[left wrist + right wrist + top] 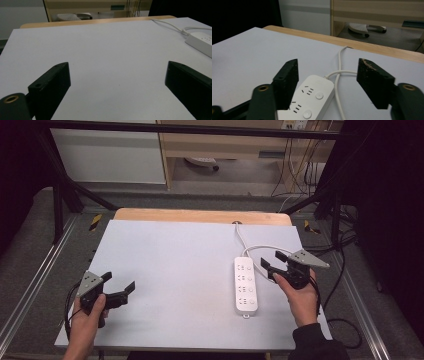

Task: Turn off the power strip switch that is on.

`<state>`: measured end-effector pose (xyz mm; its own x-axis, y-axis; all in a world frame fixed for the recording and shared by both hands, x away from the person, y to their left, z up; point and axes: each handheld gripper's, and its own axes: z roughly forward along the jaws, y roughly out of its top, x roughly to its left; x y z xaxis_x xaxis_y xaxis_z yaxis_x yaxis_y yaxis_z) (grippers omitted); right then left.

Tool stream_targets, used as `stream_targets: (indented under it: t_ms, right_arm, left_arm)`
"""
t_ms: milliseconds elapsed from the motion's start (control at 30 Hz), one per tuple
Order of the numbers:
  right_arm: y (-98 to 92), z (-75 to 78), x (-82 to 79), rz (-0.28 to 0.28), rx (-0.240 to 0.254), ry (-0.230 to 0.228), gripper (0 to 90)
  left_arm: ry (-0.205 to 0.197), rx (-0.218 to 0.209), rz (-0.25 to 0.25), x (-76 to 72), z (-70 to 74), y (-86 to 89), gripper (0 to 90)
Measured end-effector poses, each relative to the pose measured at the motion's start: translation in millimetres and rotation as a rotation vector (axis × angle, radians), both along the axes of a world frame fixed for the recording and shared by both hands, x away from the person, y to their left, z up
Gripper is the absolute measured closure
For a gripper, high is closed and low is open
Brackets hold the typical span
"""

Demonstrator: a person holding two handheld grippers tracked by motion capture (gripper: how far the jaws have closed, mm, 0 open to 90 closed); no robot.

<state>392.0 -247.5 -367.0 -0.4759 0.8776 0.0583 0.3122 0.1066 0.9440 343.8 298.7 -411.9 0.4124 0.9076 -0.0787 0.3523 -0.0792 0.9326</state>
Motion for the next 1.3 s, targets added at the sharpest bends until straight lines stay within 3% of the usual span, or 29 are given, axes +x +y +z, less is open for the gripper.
stream_targets:
  t_ms: [267, 467, 733, 1133, 1300]
  right_arm:
    - [4.5, -5.9, 8.3, 0.018, 0.007, 0.008, 72.9]
    - [9.3, -14.3, 16.7, 0.028, -0.001, 0.03, 85.8]
    - [10.5, -25.3, 28.9, 0.028, 0.043, 0.072, 90.0]
    - [20.0, -43.2, 32.8, 0.04, 0.002, 0.138, 90.0]
    - [23.7, -45.6, 32.1, 0.045, -0.025, 0.13, 90.0]
  left_arm:
    - [0.011, 0.0, -0.003, -7.8, -3.8, -2.2, 6.6]
    - [0.021, 0.002, -0.006, -12.2, -4.8, -2.2, 6.4]
    - [0.019, 0.001, -0.01, -14.9, -4.1, -2.0, 6.4]
    - [0.03, 0.024, -0.025, -14.8, -6.2, -3.0, 6.4]
    - [0.03, 0.027, -0.028, -14.5, -6.6, -4.0, 6.4]
